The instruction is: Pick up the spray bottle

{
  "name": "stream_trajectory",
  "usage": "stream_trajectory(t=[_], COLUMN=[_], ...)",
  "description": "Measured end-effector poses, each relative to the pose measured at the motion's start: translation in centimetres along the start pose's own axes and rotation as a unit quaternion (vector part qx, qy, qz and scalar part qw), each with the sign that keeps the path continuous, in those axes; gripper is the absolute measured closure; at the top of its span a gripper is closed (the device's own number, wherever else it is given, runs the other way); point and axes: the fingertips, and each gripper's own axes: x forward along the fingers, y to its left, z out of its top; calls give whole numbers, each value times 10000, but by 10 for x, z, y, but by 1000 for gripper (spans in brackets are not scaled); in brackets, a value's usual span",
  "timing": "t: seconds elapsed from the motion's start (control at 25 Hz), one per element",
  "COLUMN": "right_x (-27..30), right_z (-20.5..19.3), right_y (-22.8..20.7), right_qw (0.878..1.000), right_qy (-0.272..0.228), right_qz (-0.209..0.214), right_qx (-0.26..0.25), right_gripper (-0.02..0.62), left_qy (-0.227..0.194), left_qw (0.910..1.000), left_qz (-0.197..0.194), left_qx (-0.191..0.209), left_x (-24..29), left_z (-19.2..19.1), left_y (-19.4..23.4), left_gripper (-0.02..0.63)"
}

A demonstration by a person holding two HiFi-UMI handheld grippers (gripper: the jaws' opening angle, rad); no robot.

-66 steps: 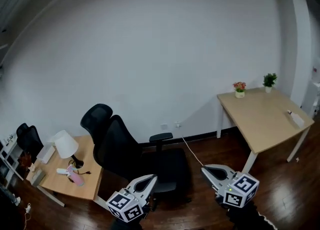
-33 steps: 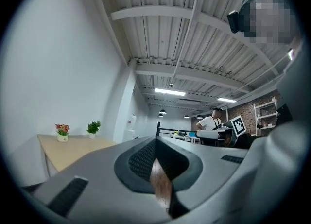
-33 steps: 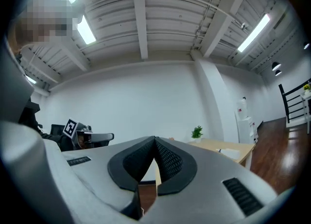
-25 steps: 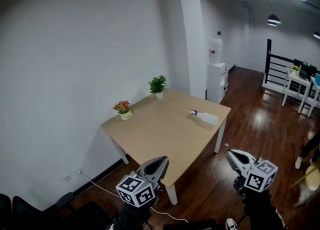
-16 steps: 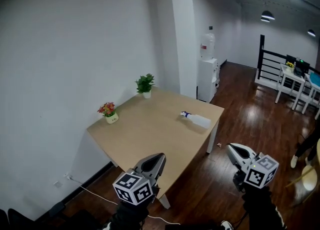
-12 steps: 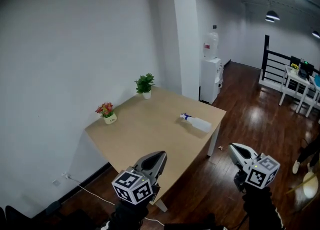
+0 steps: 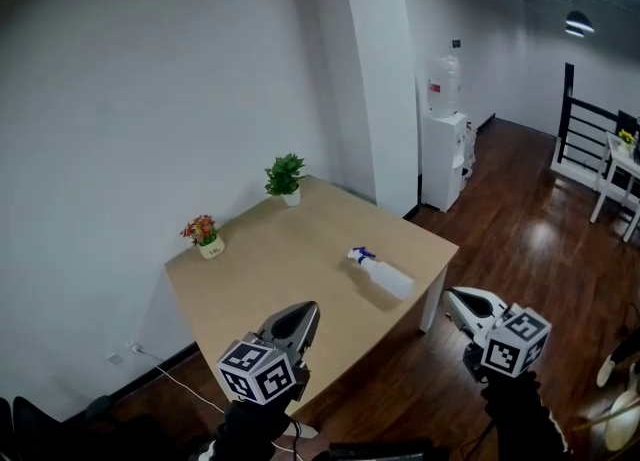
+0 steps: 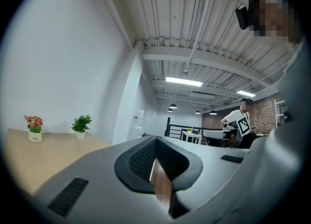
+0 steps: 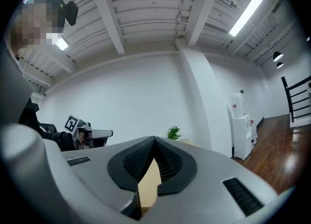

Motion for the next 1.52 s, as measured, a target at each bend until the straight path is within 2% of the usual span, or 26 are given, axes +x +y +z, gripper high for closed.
stream_trajectory(t=[0.08, 0.28, 0.64, 0.72, 0.76, 0.88, 1.12, 1.2, 1.4, 1.48, 1.52], right_x=[22, 92, 256, 288, 302, 338, 388, 404, 430, 436, 439], right_z=[2, 11, 24, 19, 13, 0, -27, -38, -53, -65, -70], right_y=[-30, -86, -150, -169, -178, -204, -267, -282, -308, -307, -304], right_qw=[9999, 9989, 9972, 9970, 9964, 9947, 9874, 9816, 9702, 9644, 9619], right_qy=[35, 52, 305, 453, 571, 781, 1106, 1322, 1631, 1827, 1916], right_qz=[99, 207, 418, 465, 500, 594, 1126, 1376, 1791, 1913, 1950], right_qx=[28, -409, -542, -424, -371, -300, -116, -51, -45, 17, 47], right_gripper=[580, 580, 580, 580, 533, 529, 527, 437, 436, 343, 337], left_qy=[50, -62, 85, 53, 52, 37, 85, 120, 192, 241, 278], left_qw=[9999, 9997, 9989, 9982, 9979, 9972, 9917, 9891, 9812, 9781, 9766], left_qz=[141, 199, 407, 508, 538, 633, 1229, 1419, 1855, 1999, 2058], left_qx=[-17, -115, -217, -318, -365, -387, -376, -374, -487, -536, -558], left_x=[28, 94, 196, 215, 224, 249, 314, 333, 364, 364, 362], left_z=[2, 5, 3, 7, 7, 9, 7, 6, -4, -9, -11], left_y=[11, 52, 185, 209, 219, 243, 269, 275, 280, 281, 282], left_gripper=[594, 594, 594, 594, 594, 594, 589, 589, 589, 589, 589])
